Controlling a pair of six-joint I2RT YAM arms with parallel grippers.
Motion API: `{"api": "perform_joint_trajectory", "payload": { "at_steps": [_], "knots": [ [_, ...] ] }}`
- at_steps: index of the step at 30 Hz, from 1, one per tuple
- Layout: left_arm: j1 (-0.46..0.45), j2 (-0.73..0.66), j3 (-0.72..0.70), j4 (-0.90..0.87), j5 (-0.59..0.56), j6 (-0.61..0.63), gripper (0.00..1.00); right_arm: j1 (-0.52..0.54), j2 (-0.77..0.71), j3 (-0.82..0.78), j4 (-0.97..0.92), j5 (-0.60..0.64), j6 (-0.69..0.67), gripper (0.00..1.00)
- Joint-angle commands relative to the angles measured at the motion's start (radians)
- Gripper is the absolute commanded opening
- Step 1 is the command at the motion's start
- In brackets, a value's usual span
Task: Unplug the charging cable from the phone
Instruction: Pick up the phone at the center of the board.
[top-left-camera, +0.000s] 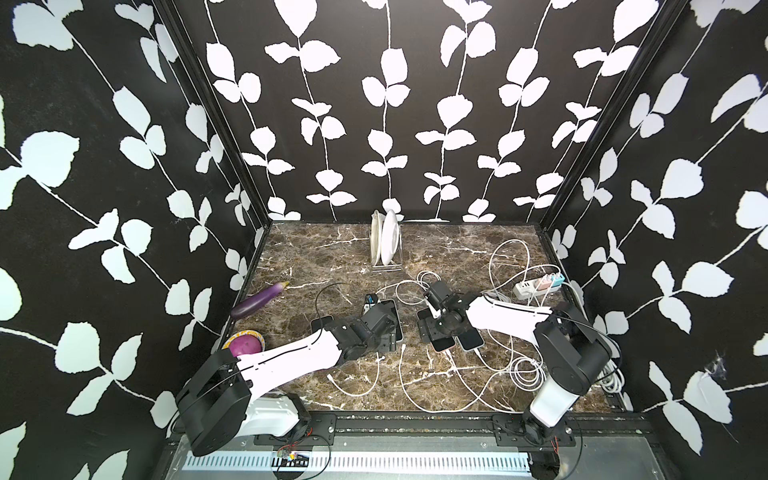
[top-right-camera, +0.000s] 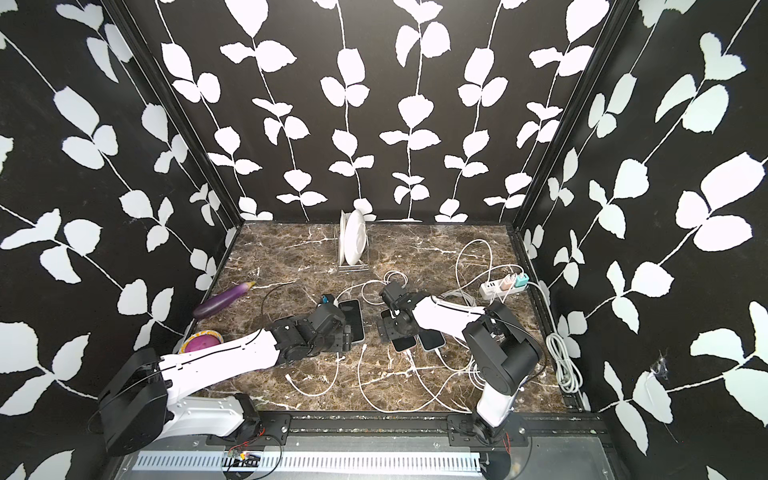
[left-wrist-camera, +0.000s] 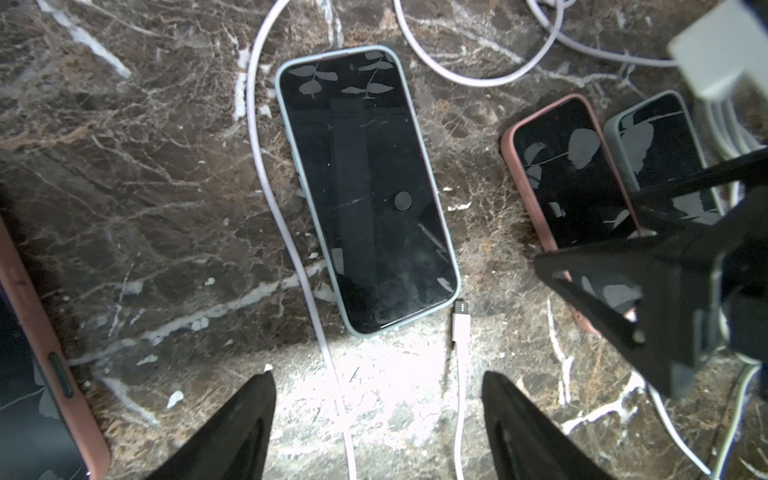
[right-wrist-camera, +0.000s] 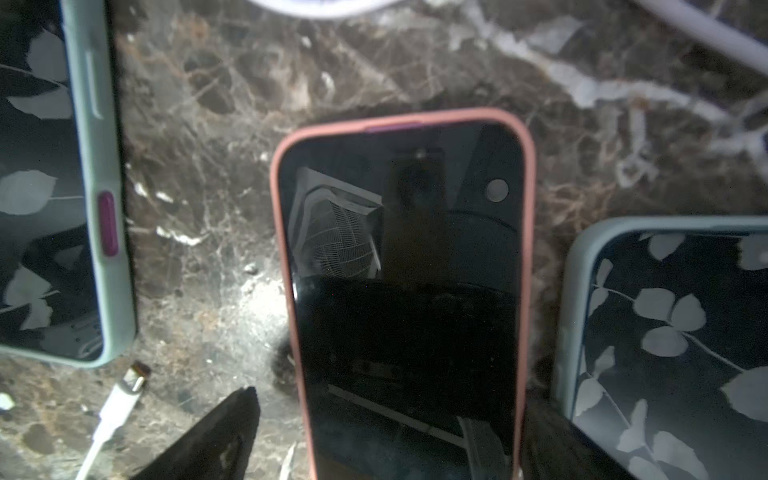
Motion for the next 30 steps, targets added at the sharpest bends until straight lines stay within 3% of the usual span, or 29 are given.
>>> {"api": "perform_joint_trajectory", "payload": {
  "at_steps": [1,7,18,25,30],
  "knots": [
    [0.004,0.014,0.017,0.012,0.025,-0.006,0.80,0.027,0.020,0.026,-0.095,0.044,0.016,0.95],
    [0.005,0.012,-0.001,0.038,0.051,-0.031,0.80,0.052,0.054,0.038,-0.139,0.089,0.015,0.89],
    [0.001,-0.034,-0.088,0.092,0.099,-0.075,0.78,0.064,0.100,0.080,-0.163,0.104,0.029,0.68],
    [-0.032,-0.045,-0.096,0.109,0.100,-0.082,0.77,0.066,0.139,0.088,-0.176,0.106,0.042,0.74],
    [-0.051,-0.084,-0.120,0.133,0.102,-0.094,0.77,0.066,0.152,0.079,-0.170,0.103,0.052,0.51]
  ]
}}
